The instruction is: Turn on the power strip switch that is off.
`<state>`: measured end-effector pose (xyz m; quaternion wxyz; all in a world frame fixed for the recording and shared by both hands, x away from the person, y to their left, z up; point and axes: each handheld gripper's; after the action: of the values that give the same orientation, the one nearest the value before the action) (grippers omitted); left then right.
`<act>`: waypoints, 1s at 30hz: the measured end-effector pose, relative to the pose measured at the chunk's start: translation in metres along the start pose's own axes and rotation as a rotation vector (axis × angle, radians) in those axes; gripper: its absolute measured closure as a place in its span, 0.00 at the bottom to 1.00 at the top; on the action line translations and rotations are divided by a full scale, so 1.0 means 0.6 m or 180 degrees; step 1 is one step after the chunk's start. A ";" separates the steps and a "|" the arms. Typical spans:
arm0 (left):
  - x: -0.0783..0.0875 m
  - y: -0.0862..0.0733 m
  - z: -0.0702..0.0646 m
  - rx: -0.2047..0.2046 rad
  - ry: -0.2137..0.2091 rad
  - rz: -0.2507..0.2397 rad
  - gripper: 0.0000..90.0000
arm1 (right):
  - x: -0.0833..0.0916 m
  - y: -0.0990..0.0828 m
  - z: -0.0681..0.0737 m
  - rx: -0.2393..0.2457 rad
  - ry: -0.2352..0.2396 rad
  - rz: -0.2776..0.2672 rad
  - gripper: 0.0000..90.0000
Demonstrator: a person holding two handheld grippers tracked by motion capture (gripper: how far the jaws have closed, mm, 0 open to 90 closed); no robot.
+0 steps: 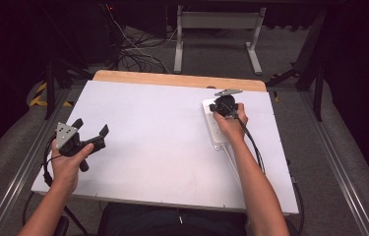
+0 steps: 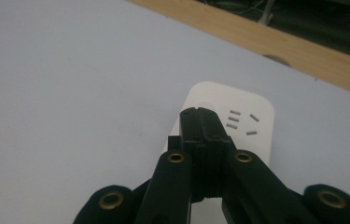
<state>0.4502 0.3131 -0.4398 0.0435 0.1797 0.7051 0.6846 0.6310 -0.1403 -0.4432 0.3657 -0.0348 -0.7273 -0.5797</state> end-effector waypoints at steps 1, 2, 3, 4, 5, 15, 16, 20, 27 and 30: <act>0.000 0.000 -0.001 0.0001 -0.0001 -0.0001 0.07 | 0.009 0.000 -0.003 0.0003 0.0006 -0.0069 1.00; 0.000 0.000 -0.001 -0.0005 -0.0002 -0.0002 0.07 | 0.019 -0.001 -0.005 -0.0007 0.0008 -0.0124 1.00; 0.000 0.000 -0.002 -0.0008 -0.0005 -0.0002 0.07 | 0.042 -0.003 -0.010 -0.0033 0.0034 -0.0251 1.00; 0.000 0.001 -0.002 -0.0012 -0.0008 0.0003 0.07 | 0.055 -0.004 -0.012 -0.0048 0.0039 -0.0323 1.00; -0.001 0.001 -0.003 -0.0010 -0.0009 -0.0001 0.07 | 0.055 -0.004 -0.012 -0.0048 0.0039 -0.0323 1.00; -0.002 0.003 -0.008 -0.0029 -0.0044 -0.0009 0.07 | 0.172 -0.046 -0.024 -0.0235 0.0053 -0.0904 1.00; -0.002 0.003 -0.008 -0.0028 -0.0040 -0.0020 0.07 | 0.181 -0.049 -0.023 -0.0263 0.0062 -0.0951 1.00; 0.001 0.003 -0.005 0.0002 -0.0029 -0.0019 0.07 | 0.223 -0.068 -0.013 -0.0258 0.0046 -0.1094 1.00; 0.000 0.003 -0.005 0.0003 -0.0028 -0.0028 0.07 | 0.278 -0.118 -0.011 -0.0265 -0.0045 -0.1242 1.00; -0.002 0.003 -0.007 -0.0006 -0.0041 -0.0008 0.07 | 0.287 -0.131 -0.009 -0.0213 -0.0099 -0.1328 1.00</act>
<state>0.4506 0.3086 -0.4380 0.0490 0.1831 0.7044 0.6841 0.4706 -0.2349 -0.4084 0.2251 0.0955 -0.7047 -0.6660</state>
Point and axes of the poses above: each handheld gripper's, and its own axes: x roughly backward along the jaws, y roughly out of its top, z roughly to its left, and after that the axes turned 3 degrees about -y, right-handed
